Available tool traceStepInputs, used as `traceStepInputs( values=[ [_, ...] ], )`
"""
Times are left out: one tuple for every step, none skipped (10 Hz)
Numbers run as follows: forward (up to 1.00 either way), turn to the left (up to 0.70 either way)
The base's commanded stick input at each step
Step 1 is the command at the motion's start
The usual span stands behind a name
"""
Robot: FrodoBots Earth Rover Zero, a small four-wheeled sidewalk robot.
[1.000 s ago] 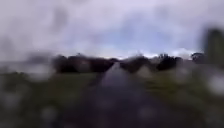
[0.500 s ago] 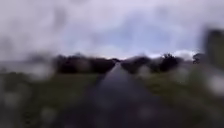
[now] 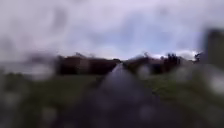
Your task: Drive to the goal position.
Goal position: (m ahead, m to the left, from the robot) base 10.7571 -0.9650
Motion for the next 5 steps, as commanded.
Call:
traceStepInputs(
  values=[
    [0.7, 0.0],
    [0.7, 0.0],
    [0.7, -0.35],
    [0.7, -0.35],
    [0.7, 0.0]
  ],
)
